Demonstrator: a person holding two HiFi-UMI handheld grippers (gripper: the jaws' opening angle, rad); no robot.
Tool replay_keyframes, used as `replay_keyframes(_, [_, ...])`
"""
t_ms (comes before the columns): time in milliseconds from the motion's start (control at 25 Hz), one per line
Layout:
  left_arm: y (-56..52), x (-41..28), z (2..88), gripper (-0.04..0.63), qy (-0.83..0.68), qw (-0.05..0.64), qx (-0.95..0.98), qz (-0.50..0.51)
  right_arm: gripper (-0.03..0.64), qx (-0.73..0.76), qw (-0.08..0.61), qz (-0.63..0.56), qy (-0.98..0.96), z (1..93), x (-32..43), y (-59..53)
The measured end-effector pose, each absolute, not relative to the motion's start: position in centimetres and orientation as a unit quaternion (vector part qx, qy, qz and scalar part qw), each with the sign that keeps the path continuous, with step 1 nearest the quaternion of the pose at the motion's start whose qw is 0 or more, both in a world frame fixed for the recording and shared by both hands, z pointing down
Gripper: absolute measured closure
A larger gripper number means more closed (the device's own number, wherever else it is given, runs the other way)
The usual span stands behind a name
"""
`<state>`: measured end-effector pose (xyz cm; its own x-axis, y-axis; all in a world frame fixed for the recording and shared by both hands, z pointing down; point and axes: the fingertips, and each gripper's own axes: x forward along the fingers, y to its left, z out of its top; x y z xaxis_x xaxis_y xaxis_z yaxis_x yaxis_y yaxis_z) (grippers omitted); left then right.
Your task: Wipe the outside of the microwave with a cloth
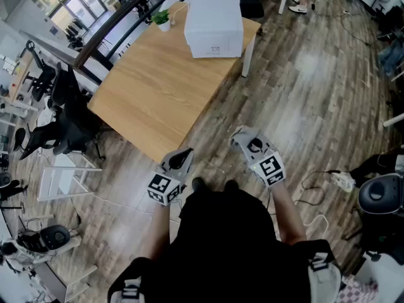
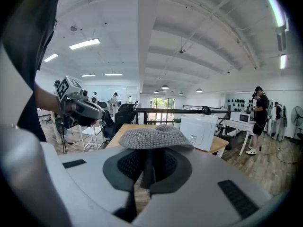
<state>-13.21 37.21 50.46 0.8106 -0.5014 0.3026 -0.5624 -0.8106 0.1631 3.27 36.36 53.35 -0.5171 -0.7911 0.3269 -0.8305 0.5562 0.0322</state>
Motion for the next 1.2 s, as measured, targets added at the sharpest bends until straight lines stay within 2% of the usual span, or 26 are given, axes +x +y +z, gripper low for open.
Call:
replay_keyframes(880, [40.6, -10.4, 50.5, 0.595, -0.286, 0.12, 0.943, 0.118, 0.601, 0.46, 0.149, 0.084, -0.871, 54.9, 5.3, 40.3])
replay_keyframes(1200, [39.3, -13.2, 52.7, 0.595, -0.293, 0.144, 0.936, 0.13, 0.601, 0.454, 0.161, 0.088, -0.872, 55.7, 3.1, 38.4])
